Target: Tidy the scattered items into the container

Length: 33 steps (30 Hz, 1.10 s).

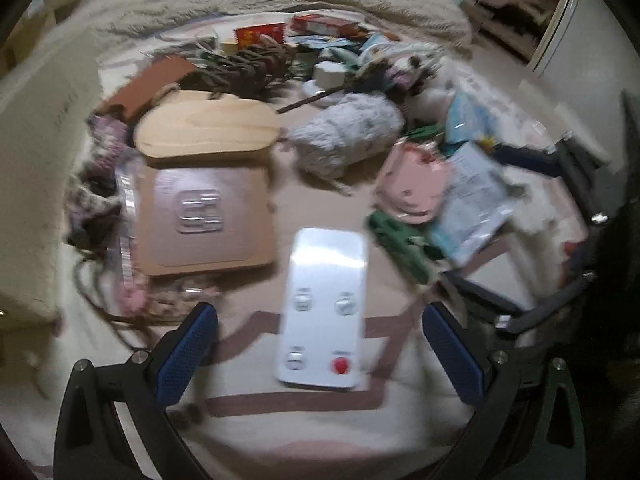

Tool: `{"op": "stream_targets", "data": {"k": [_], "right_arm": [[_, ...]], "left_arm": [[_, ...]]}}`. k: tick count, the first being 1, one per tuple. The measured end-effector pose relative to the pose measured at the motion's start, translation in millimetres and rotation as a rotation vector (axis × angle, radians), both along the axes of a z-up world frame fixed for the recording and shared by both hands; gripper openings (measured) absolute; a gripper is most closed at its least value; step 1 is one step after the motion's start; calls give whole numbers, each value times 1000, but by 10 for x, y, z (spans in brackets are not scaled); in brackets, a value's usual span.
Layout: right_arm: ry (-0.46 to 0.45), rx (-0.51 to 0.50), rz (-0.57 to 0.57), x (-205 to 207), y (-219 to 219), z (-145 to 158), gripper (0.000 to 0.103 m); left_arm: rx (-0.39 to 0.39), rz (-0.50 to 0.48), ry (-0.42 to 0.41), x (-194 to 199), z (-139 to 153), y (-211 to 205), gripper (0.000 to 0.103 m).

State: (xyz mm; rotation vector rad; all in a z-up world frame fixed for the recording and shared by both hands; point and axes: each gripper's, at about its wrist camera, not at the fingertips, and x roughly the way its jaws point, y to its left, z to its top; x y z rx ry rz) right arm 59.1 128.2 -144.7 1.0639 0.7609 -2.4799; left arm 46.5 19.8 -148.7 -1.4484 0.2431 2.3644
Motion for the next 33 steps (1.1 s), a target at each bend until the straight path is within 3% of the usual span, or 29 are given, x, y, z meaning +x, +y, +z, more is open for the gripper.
{"op": "stream_targets", "data": {"k": [9, 13, 20, 33], "right_arm": [[-61, -51, -89, -163, 173, -33, 103], [-106, -110, -151, -260, 335, -41, 103], [-102, -125, -224, -356, 513, -26, 103], [-107, -140, -294, -442, 754, 40, 103]], "left_arm": [[-168, -25, 61, 9, -83, 33, 103], [-192, -8, 73, -21, -88, -5, 103], [-246, 18, 103, -57, -63, -80, 103], [-244, 43, 84, -41, -67, -201, 103]]}}
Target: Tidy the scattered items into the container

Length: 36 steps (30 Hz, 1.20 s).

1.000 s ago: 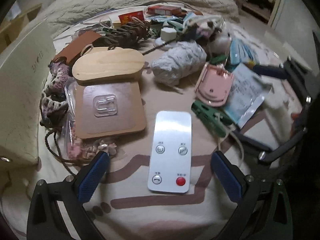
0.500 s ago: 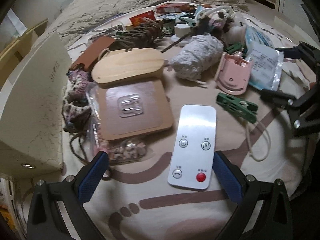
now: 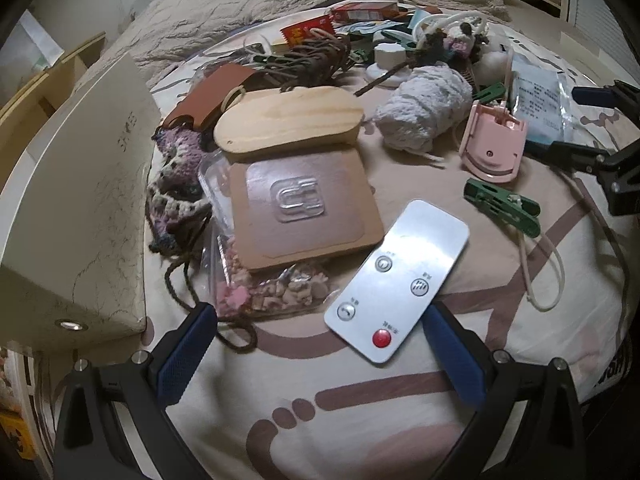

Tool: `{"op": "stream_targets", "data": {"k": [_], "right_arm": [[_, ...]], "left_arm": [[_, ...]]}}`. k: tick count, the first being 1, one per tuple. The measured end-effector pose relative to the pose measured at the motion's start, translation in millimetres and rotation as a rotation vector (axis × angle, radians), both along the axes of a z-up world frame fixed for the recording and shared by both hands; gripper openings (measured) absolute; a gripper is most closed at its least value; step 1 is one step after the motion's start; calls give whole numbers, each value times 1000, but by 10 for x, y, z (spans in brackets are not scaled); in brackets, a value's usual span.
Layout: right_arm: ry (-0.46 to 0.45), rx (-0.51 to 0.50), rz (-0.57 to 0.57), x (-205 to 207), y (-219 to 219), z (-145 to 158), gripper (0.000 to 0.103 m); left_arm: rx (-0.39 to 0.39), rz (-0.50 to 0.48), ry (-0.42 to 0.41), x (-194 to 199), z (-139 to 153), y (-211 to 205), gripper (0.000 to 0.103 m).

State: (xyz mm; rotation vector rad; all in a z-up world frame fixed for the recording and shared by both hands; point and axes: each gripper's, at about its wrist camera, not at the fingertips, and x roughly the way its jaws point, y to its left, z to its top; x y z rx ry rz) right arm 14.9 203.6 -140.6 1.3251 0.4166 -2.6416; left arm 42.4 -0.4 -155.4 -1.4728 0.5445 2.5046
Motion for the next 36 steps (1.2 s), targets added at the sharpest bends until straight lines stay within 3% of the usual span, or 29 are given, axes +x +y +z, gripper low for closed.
{"op": "stream_targets", "data": {"k": [17, 21, 24, 33, 36], "right_arm": [[-13, 20, -142, -139, 450, 99, 103], [-14, 5, -105, -109, 474, 174, 103], [5, -53, -66, -60, 478, 304, 103], [10, -214, -178, -234, 415, 261, 103], [11, -230, -193, -298, 328, 212, 103]], "left_arm": [[27, 96, -26, 14, 8, -247, 103], [174, 29, -68, 51, 107, -240, 103], [223, 21, -60, 38, 174, -186, 103], [345, 217, -49, -94, 135, -102, 103], [368, 243, -43, -107, 125, -34, 103]]}}
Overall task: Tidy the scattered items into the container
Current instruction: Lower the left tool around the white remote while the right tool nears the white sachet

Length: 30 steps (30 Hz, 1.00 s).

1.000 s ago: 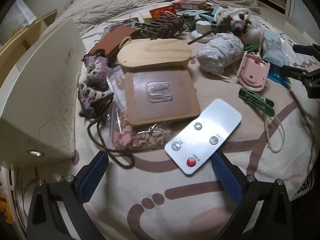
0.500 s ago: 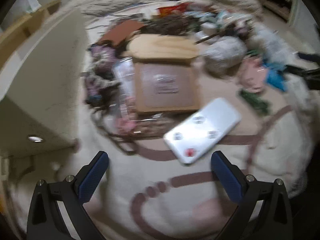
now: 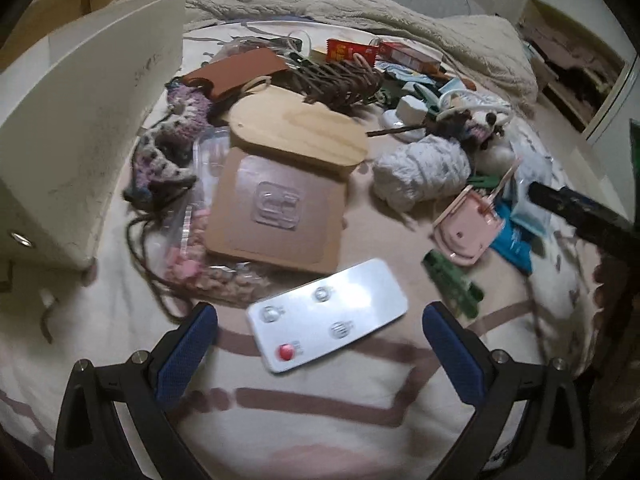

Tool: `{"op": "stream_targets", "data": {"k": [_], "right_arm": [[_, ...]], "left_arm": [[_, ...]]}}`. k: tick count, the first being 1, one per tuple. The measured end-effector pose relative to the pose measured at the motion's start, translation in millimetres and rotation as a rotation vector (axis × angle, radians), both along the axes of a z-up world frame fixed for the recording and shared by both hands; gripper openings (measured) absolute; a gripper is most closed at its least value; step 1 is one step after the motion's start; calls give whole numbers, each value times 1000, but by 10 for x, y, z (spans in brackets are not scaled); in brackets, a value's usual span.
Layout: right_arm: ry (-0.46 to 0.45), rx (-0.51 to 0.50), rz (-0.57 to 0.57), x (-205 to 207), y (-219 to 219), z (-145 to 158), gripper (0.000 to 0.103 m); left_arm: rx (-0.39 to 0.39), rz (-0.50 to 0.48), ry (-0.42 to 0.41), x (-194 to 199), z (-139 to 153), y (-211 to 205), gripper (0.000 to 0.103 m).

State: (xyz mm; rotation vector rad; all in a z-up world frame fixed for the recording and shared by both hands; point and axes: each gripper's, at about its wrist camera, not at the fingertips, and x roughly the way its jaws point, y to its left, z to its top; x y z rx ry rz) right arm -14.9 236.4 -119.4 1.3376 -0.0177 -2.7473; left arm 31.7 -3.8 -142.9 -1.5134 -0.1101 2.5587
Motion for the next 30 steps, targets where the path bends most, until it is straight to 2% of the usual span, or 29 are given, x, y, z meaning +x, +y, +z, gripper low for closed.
{"op": "stream_targets", "data": {"k": [6, 11, 16, 20, 27, 30], "right_arm": [[5, 63, -41, -71, -97, -68, 103], [-12, 105, -57, -54, -94, -166, 103], [-42, 46, -78, -21, 53, -218, 103], [-50, 36, -97, 24, 139, -228, 103], [-53, -2, -105, 80, 269, -220, 103], [-21, 12, -94, 106, 243, -181, 103]], "left_arm": [[8, 51, -24, -90, -92, 108, 103], [-57, 81, -10, -114, -123, 205, 103], [-94, 108, 0, -126, -176, 231, 103], [-129, 88, 36, -51, -218, 242, 103], [-128, 97, 50, 78, -213, 156, 103], [-139, 98, 59, 117, -217, 158, 103]]}}
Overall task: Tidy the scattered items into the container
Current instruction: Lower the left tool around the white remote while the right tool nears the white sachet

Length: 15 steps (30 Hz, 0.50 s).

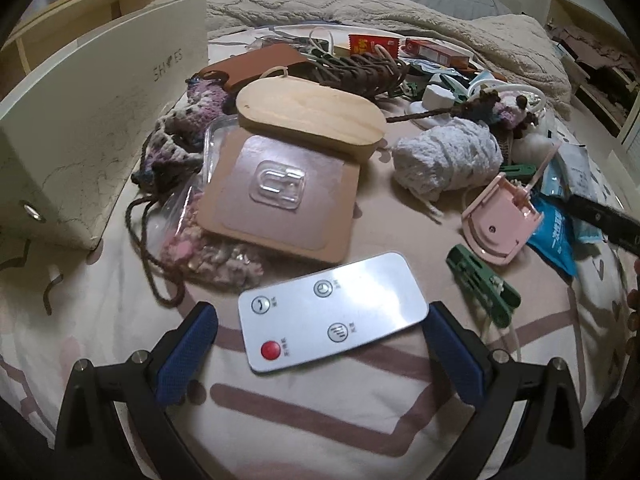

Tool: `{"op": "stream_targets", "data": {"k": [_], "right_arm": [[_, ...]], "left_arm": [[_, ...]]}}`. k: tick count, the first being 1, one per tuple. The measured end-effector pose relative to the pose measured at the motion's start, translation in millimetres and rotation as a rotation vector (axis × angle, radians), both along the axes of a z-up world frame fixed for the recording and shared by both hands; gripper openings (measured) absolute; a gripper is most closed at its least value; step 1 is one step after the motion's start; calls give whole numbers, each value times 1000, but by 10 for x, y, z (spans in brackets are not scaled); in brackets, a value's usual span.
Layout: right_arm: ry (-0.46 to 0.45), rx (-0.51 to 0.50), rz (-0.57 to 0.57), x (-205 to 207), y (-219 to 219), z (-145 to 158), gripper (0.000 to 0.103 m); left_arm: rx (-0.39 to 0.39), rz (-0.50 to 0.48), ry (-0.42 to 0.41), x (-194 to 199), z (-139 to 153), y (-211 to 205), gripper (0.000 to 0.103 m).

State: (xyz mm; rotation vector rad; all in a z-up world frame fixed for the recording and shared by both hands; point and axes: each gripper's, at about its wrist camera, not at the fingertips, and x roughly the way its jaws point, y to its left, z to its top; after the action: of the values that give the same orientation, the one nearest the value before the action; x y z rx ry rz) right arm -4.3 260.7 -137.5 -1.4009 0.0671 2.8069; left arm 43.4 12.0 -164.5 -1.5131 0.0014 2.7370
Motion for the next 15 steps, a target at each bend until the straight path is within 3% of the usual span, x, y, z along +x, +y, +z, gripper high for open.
{"op": "stream_targets", "data": {"k": [5, 15], "right_arm": [[18, -33, -1, 4, 20, 34, 103], [-47, -49, 24, 93, -45, -27, 103]], "left_arm": [[-4, 26, 8, 75, 2, -77, 103], [0, 47, 13, 166, 11, -167, 103]]}}
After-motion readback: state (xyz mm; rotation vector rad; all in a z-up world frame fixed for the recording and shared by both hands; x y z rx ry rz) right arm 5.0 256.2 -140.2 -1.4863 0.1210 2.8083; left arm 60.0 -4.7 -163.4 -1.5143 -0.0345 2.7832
